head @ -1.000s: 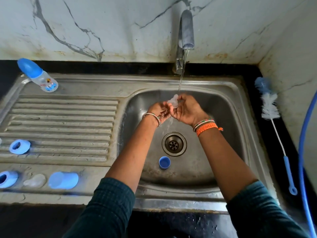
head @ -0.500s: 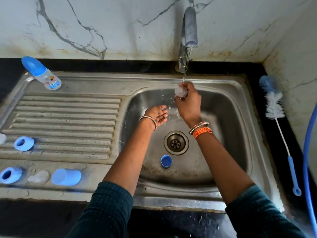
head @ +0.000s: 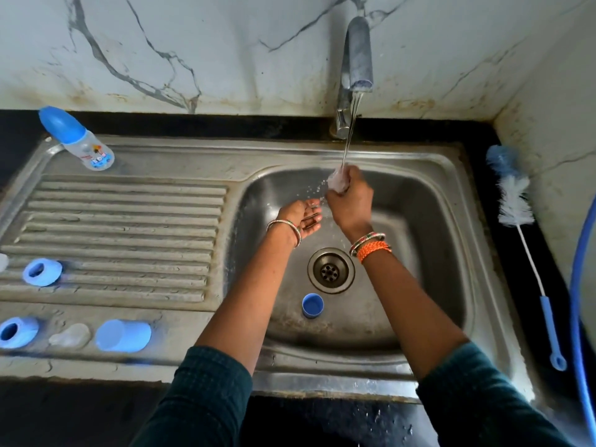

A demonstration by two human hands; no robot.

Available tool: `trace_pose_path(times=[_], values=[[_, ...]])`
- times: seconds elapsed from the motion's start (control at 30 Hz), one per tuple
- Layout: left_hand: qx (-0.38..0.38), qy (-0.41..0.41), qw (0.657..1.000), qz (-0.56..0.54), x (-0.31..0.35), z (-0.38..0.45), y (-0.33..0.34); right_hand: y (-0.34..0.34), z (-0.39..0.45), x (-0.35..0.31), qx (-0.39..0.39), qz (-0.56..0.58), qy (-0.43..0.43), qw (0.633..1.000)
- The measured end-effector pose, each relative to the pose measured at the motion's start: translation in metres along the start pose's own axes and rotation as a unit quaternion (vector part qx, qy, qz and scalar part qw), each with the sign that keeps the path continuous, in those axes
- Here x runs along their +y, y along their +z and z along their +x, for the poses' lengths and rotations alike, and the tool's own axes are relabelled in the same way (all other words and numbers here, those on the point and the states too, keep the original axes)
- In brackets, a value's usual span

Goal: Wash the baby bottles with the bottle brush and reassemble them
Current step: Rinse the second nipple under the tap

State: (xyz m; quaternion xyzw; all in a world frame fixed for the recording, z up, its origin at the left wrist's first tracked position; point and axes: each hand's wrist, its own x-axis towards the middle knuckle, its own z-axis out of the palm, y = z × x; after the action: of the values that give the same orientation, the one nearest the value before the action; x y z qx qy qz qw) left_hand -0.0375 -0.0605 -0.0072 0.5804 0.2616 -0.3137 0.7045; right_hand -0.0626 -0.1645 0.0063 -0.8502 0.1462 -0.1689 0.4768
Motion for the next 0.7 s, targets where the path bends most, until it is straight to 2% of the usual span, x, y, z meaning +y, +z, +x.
trace_pose_path(times=[0.07, 0.17, 0.2, 0.3, 0.43, 0.57, 0.67, 0.7], values=[[0.003, -0.004, 1.0, 0.011, 0.0, 0.001, 0.0, -0.001, 0.004, -0.007, 0.025, 0.019, -0.02, 0.999], [0.003, 0.001, 1.0, 0.008, 0.001, 0.0, 0.003, 0.0, 0.004, 0.002, -0.035, -0.035, 0.013, 0.999], [0.0, 0.002, 1.0, 0.003, 0.002, 0.001, 0.003, 0.0, 0.004, 0.003, -0.034, -0.044, 0.014, 0.998], [0.002, 0.009, 1.0, -0.002, 0.004, 0.003, 0.004, 0.0, 0.006, -0.005, 0.031, 0.017, -0.024, 0.999], [0.004, 0.01, 1.0, -0.008, 0.006, 0.0, 0.007, 0.003, 0.005, 0.005, -0.047, -0.034, 0.011, 0.998], [0.024, 0.02, 0.999, -0.016, 0.008, 0.001, 0.004, 0.003, 0.003, -0.007, 0.036, 0.028, -0.019, 0.999], [0.032, 0.02, 0.999, -0.006, 0.006, 0.002, 0.006, 0.005, -0.004, -0.001, -0.033, -0.019, -0.007, 0.999], [0.029, 0.023, 0.999, -0.007, 0.007, 0.001, 0.007, 0.005, -0.004, 0.0, -0.032, -0.023, -0.004, 0.999]])
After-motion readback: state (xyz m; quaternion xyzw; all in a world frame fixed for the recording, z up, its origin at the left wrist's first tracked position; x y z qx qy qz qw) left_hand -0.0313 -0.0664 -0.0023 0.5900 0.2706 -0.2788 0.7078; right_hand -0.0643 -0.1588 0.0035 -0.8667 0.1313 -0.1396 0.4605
